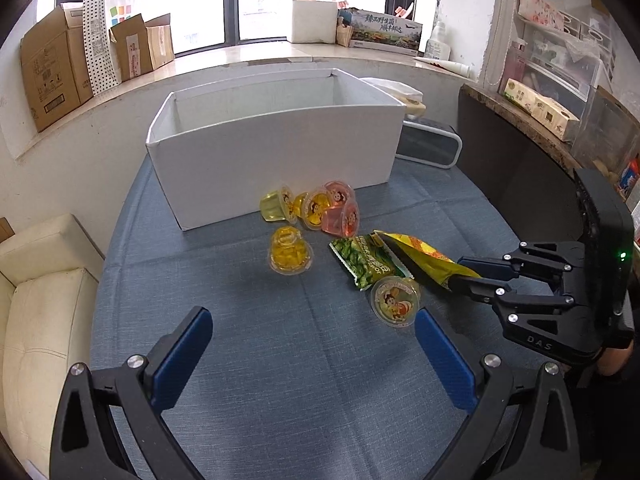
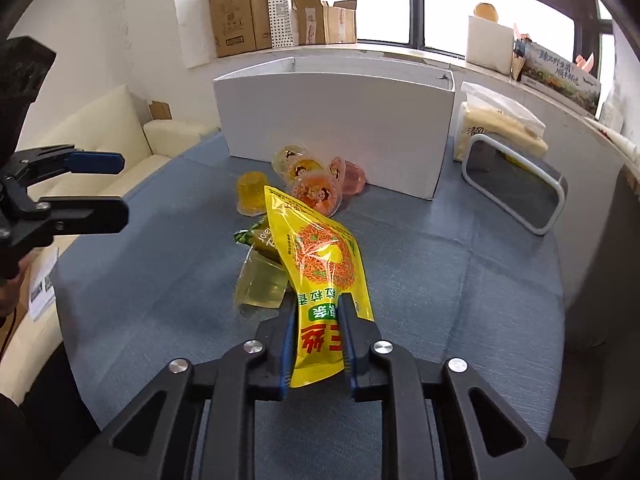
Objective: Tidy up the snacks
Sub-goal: 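Reach the right tool to the yellow sauce packet and grasp it, then grasp a clear jelly cup with the left tool while the right tool holds the packet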
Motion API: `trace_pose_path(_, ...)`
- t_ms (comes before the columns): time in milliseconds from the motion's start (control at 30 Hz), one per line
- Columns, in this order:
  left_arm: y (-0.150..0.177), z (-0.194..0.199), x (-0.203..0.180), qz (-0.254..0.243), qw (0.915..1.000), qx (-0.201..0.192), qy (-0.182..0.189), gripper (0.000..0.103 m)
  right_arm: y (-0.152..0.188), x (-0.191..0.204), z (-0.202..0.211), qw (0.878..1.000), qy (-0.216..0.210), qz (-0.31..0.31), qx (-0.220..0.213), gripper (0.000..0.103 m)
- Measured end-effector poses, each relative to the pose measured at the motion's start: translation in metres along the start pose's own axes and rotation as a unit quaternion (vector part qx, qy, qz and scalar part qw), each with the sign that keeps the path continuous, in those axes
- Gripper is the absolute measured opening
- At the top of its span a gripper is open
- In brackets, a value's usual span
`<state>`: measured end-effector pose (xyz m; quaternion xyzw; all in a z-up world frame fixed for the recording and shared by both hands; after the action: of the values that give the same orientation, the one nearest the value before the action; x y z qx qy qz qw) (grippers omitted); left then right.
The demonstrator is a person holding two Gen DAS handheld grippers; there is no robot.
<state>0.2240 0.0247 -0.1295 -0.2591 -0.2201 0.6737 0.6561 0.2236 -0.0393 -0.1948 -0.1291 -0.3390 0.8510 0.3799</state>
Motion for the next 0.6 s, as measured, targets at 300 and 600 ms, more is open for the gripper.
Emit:
trace_pose_path(300, 0.003, -0.008, -0.015, -0.015, 0.9998, 0.008, 0.006, 0.103, -0.016, -0.003, 0.041, 0.999, 0.010, -0.015, -0.043, 0.016)
trace_pose_path(600, 0.010, -0.048, -0.046, -0.018, 0.9993, 0.031, 0.007, 0.103, -0.016, -0.011, 0.073, 0.997, 0.024, -0.040, -0.054, 0.016)
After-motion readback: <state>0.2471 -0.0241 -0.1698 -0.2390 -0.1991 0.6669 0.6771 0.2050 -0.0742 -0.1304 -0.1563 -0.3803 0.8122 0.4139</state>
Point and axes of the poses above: each gripper's, at about its wrist camera, not at the fingertips, and z roughly against the way its jaws point, x to its left, y to its underside, the point moved 7 cm from there along -z, roughly the way its jaws point
